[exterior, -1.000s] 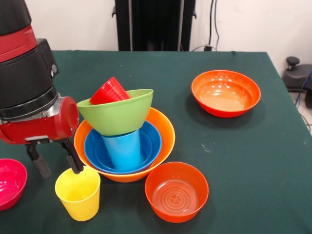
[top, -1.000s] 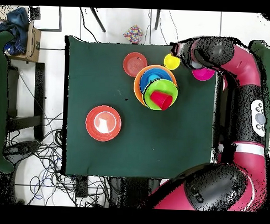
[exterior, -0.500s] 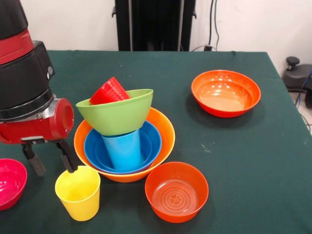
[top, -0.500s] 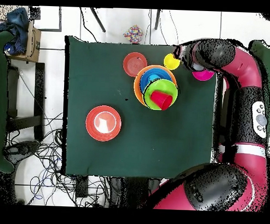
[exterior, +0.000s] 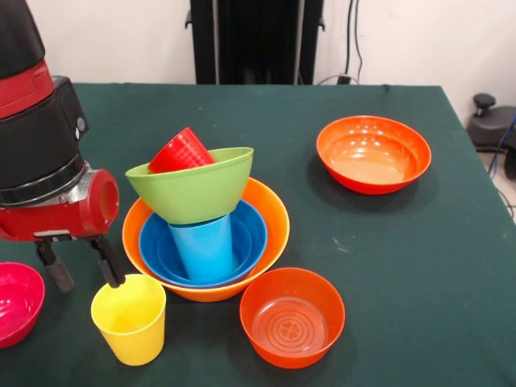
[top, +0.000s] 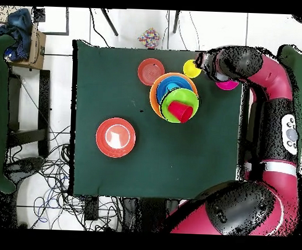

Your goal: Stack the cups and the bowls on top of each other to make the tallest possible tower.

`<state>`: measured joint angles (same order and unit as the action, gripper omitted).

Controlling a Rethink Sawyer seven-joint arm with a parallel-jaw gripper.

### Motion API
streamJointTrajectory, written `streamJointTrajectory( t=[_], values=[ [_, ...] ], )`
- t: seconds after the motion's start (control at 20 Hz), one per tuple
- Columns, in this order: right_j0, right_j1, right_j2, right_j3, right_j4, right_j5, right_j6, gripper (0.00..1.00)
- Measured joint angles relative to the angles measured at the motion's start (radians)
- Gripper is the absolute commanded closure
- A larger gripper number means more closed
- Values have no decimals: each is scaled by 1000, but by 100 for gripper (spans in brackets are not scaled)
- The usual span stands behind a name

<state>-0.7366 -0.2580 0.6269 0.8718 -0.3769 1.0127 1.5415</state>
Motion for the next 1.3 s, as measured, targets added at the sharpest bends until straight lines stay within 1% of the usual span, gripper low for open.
streamJointTrajectory(
  t=[0.35, 0.7, 1.3],
  values=[
    [4, 25, -1, -21, -2, 0, 0, 0],
    [10, 70, -3, -45, -7, -8, 0, 0],
    [12, 111, -14, -47, -16, -22, 0, 0]
  ],
)
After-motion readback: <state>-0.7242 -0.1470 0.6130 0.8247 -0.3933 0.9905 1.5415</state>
